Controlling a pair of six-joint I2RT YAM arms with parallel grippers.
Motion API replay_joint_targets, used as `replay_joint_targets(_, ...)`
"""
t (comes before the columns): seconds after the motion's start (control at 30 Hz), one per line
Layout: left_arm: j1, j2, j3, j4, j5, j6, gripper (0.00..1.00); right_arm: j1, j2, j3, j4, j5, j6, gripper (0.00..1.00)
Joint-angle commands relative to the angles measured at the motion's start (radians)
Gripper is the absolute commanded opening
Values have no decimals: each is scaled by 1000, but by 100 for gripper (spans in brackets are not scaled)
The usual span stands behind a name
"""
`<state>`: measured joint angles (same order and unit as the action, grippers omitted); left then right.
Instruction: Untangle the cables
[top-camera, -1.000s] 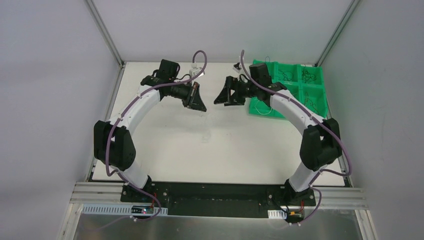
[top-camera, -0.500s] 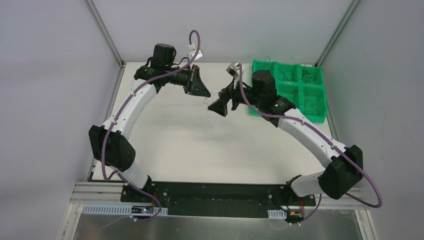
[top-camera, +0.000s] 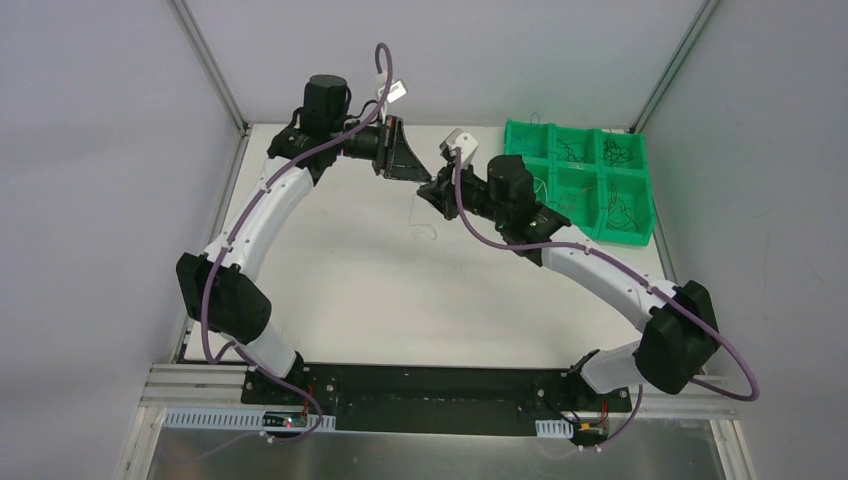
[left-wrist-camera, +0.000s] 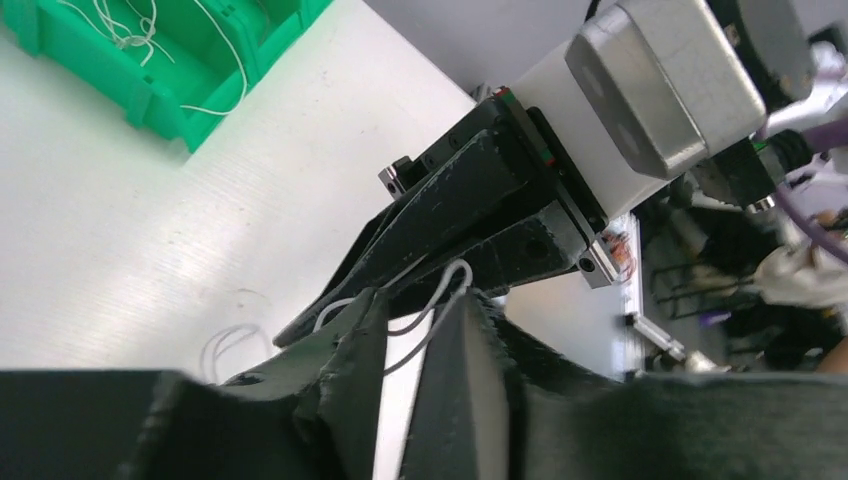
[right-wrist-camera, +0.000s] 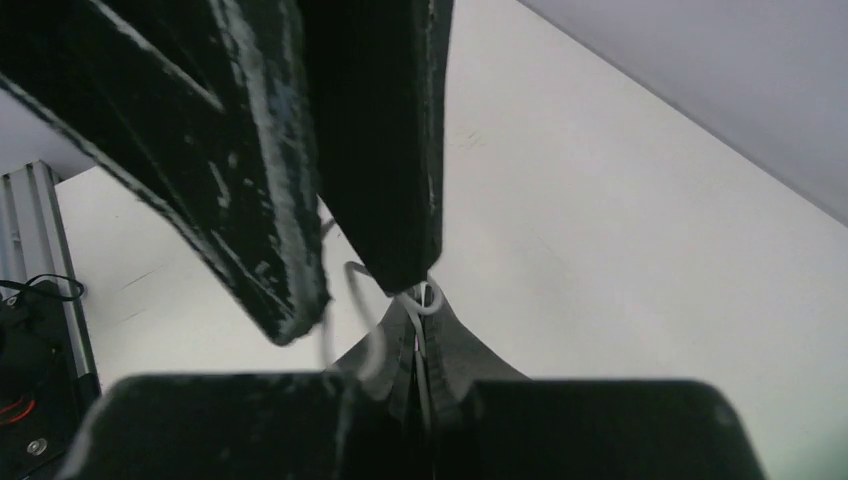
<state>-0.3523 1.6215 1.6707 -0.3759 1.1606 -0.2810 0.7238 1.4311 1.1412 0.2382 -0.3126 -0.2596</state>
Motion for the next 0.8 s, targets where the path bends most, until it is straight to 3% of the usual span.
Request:
replay_joint_targets(0.0, 27, -65, -1, 45, -58, -31, 50, -34, -116, 7, -9, 66, -18, 0)
replay_joint_targets(0.1, 81, -74, 7, 46, -122, -32, 77, -115, -158, 0, -132, 31, 4, 0)
replay_joint_targets(0.13, 97, -75, 7, 46, -137, -31, 93, -145, -170, 0, -169, 18, 5, 0)
replay_joint_targets(0.17, 113, -76, 5, 46, -155, -26, 98, -187, -181, 4, -195, 6, 5, 0)
replay_joint_targets(0.33, 150, -98, -49, 45, -192, 5, 99, -351, -164, 85, -303, -22, 2, 0)
replay_joint_targets(0.53, 150, -133, -132, 45, -221, 44, 99, -516, -81, 140, -316, -14, -42, 0)
replay_joint_targets(0.77, 150, -140, -148, 37, -240, 60, 99, -588, 98, 150, -199, 34, -101, 0)
